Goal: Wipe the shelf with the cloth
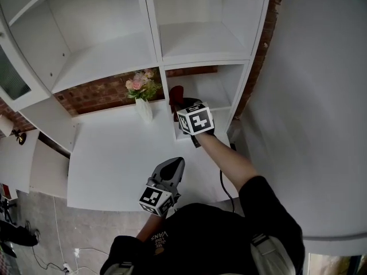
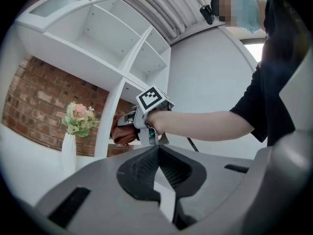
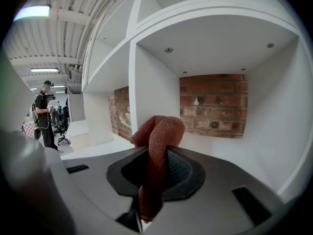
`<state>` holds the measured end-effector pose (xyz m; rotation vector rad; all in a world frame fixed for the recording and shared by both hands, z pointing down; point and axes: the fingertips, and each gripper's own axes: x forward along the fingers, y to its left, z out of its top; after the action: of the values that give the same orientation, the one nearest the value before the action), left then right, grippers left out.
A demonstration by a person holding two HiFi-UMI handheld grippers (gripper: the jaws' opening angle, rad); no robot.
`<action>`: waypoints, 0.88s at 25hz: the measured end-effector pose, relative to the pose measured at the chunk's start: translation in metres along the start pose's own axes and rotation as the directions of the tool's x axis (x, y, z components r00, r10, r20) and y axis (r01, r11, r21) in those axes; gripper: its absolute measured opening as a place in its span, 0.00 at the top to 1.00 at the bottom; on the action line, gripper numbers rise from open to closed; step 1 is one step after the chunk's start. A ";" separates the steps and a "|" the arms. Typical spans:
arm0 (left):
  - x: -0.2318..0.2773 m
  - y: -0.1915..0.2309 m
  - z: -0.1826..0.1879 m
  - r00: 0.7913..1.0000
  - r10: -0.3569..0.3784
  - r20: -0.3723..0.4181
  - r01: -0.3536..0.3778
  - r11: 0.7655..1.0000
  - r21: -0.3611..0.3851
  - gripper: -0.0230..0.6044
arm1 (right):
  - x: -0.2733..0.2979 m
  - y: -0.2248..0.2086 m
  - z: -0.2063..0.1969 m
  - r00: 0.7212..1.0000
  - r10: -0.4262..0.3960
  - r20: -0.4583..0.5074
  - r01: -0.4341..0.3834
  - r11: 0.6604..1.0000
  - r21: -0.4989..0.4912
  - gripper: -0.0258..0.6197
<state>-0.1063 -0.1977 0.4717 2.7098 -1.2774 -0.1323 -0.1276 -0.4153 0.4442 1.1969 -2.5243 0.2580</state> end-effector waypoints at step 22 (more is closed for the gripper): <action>0.024 -0.031 -0.010 0.995 -0.091 -0.031 0.091 0.996 -0.011 0.95 | -0.055 -0.138 -0.056 0.955 -0.279 -0.106 0.283 0.959 0.029 0.87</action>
<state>-0.0656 -0.1959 0.4756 2.7515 -1.1423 -0.1042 0.0245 -0.4457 0.4782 1.5008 -2.2382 0.2958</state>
